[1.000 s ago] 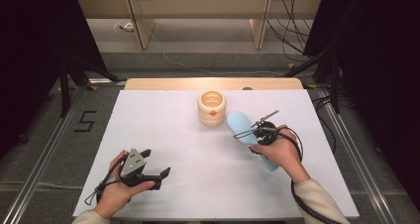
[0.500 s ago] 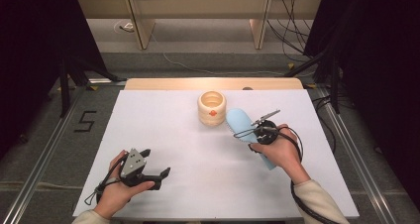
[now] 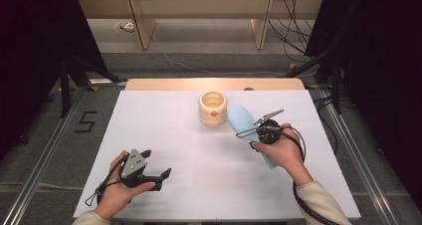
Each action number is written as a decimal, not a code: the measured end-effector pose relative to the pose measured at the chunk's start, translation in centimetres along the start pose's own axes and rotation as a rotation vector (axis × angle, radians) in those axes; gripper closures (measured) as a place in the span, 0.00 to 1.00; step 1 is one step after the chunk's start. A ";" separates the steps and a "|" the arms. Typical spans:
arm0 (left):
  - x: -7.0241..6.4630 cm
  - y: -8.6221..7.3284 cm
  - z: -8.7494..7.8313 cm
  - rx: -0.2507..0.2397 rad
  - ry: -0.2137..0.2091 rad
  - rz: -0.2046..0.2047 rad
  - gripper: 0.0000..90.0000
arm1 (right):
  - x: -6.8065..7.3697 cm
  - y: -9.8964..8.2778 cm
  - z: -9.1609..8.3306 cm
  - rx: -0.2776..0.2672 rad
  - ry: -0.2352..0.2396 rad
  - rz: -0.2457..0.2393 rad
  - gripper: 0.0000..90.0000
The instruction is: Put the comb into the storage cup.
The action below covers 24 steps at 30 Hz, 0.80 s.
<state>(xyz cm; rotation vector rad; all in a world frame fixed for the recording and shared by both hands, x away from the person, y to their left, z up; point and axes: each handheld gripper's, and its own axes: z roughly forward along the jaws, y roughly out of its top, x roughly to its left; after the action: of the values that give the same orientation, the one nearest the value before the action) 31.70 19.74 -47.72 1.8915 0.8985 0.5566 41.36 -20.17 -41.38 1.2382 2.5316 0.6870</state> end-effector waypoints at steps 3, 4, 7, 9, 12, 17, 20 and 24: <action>0.0 0.0 0.0 -0.001 0.001 -0.001 0.08 | 0.0 0.0 0.0 -0.005 0.001 -0.005 0.78; 0.0 0.0 0.0 -0.002 0.000 -0.001 0.08 | 0.1 0.0 0.0 -0.010 -0.001 -0.006 0.78; 0.0 0.0 0.0 -0.002 0.000 -0.002 0.08 | 0.1 0.1 -0.1 -0.019 -0.006 -0.008 0.78; 0.0 0.0 0.0 -0.002 0.000 -0.001 0.08 | 0.1 0.1 -0.1 -0.024 -0.008 -0.012 0.78; 0.0 0.0 0.0 -0.002 -0.002 -0.001 0.08 | 0.1 0.1 -0.2 -0.024 -0.018 -0.029 0.78; 0.0 0.0 0.0 -0.003 -0.001 -0.001 0.08 | 0.1 0.1 -0.2 -0.036 -0.029 -0.035 0.78; 0.0 0.0 0.0 -0.003 -0.001 -0.003 0.08 | 0.1 0.1 -0.3 -0.046 -0.030 -0.038 0.78; 0.0 0.0 0.0 -0.004 -0.001 -0.002 0.08 | 0.2 0.1 -0.3 -0.060 -0.034 -0.065 0.78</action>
<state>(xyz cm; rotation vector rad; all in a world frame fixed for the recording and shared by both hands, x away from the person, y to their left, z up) 31.69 19.76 -47.68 1.8866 0.8985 0.5559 41.20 -20.05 -41.05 1.1330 2.4931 0.7155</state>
